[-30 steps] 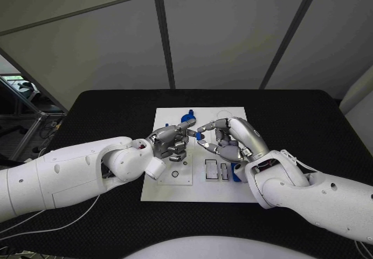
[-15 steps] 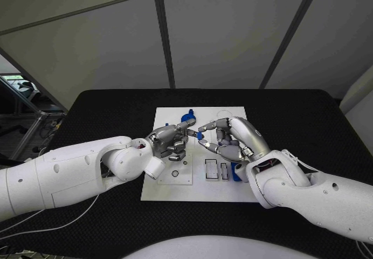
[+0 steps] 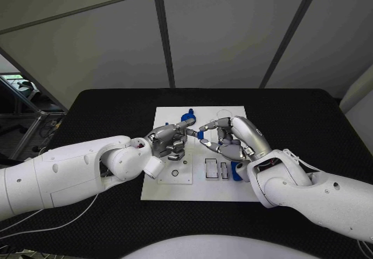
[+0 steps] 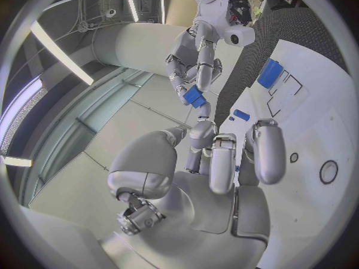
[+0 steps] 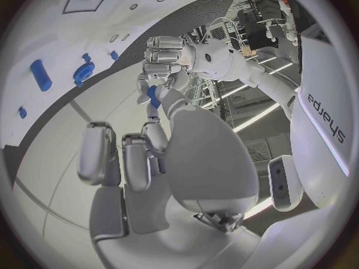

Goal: Assemble the parts on the task board

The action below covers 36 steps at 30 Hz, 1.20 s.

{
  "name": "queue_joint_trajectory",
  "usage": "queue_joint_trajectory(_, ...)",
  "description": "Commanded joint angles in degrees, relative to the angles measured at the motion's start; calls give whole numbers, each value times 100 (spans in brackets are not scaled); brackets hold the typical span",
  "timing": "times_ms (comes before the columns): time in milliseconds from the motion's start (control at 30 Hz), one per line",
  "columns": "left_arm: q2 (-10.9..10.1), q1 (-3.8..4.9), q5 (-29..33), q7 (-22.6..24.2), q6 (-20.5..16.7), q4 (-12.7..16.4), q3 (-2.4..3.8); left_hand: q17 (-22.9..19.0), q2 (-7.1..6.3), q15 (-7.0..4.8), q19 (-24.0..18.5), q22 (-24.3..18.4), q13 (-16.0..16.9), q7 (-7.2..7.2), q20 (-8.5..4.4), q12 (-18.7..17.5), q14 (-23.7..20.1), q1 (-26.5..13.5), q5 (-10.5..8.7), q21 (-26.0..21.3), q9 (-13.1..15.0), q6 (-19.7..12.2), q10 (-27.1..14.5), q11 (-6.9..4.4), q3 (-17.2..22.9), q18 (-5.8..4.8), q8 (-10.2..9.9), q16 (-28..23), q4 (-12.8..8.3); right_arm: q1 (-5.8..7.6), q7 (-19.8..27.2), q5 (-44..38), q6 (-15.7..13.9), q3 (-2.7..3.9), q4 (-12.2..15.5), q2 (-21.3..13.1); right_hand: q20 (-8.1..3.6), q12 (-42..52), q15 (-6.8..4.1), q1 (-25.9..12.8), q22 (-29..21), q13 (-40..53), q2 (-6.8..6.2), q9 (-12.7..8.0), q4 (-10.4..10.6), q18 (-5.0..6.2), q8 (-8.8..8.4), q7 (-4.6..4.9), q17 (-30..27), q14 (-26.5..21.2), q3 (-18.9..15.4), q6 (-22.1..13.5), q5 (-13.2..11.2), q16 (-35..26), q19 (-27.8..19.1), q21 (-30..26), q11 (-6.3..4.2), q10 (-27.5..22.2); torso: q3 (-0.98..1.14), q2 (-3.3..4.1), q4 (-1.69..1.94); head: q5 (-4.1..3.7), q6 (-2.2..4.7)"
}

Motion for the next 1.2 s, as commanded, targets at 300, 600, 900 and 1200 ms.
queue_joint_trajectory(300,-17,7,-110,21,22,3,5,1459,-3,-39,-3,597,3,6,-37,-2,590,21,-3,-1,21,25,28,-15,63,-68,2,32,-35,7,-38,-2,-86,6,1,-11,16,-22,2,-76,-1,12,23,82,-2,-95,27,-23,837,483,39,72,9,12,32,35,20,10,2,1,0,1,-8)
queue_joint_trajectory(600,-24,7,-373,-302,-208,-47,6,1384,-176,63,-60,549,-231,173,24,-167,567,-115,-28,-93,0,-392,-149,123,122,-52,-262,-7,-130,6,-1,-2,-135,6,42,-2,16,-19,1,-90,1,16,21,85,2,-95,30,-26,839,483,47,77,6,13,32,36,19,13,5,0,-1,6,-25)
queue_joint_trajectory(900,-80,8,-578,-521,-450,-139,6,1352,-216,89,-85,524,-331,200,49,-226,558,-137,-29,-138,-1,-437,-218,150,136,-41,-298,-24,-159,6,5,10,-158,8,46,6,16,-19,1,-90,1,16,21,85,2,-95,30,-26,839,483,47,77,6,13,32,36,19,13,1,1,1,16,-33)
queue_joint_trajectory(1200,-415,29,-741,-391,-648,-136,58,1337,-231,99,-103,506,-348,204,66,-240,553,-112,-25,-169,8,-433,-245,157,173,-33,-303,-32,-216,7,-30,92,-94,9,-113,58,16,-20,1,-103,-5,16,21,87,6,-94,31,-27,841,484,56,78,5,14,29,33,17,13,-15,-6,14,7,-19)
